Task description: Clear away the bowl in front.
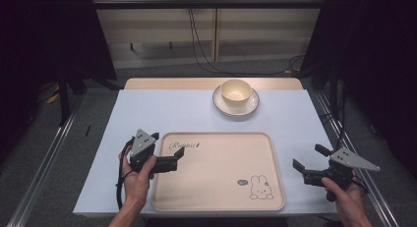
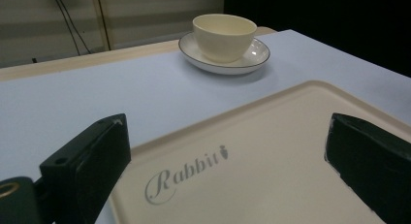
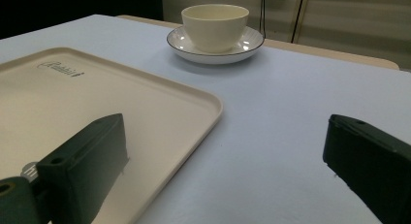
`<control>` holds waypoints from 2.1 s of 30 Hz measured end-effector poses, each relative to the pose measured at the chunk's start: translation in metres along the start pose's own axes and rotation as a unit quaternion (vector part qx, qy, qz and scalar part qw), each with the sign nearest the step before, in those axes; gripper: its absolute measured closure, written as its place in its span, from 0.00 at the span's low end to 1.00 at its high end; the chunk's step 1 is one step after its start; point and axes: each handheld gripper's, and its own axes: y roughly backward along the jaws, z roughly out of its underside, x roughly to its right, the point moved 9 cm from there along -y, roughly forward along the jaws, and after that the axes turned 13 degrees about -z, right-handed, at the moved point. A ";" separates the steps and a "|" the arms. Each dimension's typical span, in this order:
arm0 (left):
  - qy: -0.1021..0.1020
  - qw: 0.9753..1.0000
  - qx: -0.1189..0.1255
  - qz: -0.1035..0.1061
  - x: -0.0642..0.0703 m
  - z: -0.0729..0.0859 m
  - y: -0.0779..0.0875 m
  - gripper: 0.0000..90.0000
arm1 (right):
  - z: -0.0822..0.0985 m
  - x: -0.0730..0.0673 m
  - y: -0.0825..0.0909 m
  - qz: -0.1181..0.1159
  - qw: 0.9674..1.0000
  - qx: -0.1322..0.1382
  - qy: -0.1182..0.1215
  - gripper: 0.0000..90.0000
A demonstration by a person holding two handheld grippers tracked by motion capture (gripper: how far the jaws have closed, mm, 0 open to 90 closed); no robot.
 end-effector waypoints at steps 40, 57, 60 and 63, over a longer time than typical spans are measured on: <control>-0.051 0.997 -0.020 0.048 0.034 -0.035 -0.100 0.04 | 0.001 -0.001 -0.001 -0.006 1.000 -0.003 0.000 0.03; -0.068 0.995 -0.021 0.072 0.049 -0.062 -0.146 0.04 | 0.001 -0.002 -0.001 -0.010 1.000 -0.001 -0.001 0.03; -0.065 0.995 -0.022 0.068 0.047 -0.065 -0.154 0.05 | 0.001 -0.002 -0.001 -0.009 1.000 -0.001 -0.001 0.03; -0.062 0.996 -0.032 0.054 0.044 -0.066 -0.162 0.06 | 0.001 -0.001 -0.001 -0.009 1.000 0.000 -0.001 0.03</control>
